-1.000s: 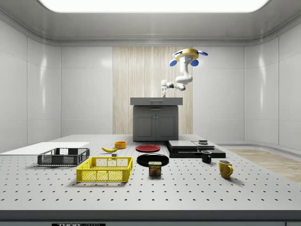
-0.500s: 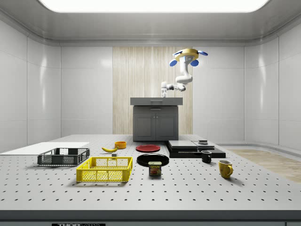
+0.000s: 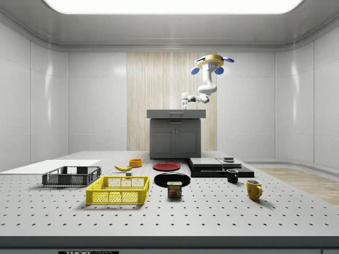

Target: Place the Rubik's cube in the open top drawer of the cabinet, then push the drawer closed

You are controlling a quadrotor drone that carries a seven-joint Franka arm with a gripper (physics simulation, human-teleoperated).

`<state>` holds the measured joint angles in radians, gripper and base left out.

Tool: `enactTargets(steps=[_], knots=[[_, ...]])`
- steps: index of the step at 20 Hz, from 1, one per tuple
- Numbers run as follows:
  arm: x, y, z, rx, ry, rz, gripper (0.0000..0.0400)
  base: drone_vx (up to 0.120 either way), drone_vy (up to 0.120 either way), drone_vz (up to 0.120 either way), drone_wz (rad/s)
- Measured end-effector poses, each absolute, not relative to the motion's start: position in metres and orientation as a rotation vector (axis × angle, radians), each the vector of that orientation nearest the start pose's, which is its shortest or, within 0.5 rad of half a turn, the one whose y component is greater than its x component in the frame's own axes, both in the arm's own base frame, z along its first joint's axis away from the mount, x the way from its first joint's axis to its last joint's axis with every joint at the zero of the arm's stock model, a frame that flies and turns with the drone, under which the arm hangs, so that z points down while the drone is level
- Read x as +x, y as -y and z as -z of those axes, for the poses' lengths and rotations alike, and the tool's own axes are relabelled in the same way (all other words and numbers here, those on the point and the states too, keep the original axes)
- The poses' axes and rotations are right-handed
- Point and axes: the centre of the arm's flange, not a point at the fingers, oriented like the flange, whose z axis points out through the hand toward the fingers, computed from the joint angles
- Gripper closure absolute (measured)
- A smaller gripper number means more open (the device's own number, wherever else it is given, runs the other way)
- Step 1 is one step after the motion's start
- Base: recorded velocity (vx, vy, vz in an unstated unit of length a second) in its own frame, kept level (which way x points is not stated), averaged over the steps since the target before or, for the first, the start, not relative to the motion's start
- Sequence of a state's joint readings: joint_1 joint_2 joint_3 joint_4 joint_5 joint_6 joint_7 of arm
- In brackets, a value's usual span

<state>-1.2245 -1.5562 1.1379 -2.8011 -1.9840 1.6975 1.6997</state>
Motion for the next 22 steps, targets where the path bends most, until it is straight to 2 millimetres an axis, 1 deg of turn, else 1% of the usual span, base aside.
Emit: enactTargets(steps=[7, 11, 17, 22], knots=[[0.307, 0.0, -0.532, 0.001, 0.002, -0.786, 0.0002, 0.0, 0.0, 0.0, 0.0], [0.307, 0.0, -0.519, 0.001, 0.002, -0.786, 0.0001, 0.0, 0.01, 0.12, 0.0], [0.307, 0.0, -0.511, 0.001, 0.002, -0.786, 0.0, -0.12, 0.12, 0.113, 0.0], [0.307, 0.0, -0.51, 0.001, 0.002, -0.786, 0.0, -0.008, 0.12, 0.0, 0.0]])
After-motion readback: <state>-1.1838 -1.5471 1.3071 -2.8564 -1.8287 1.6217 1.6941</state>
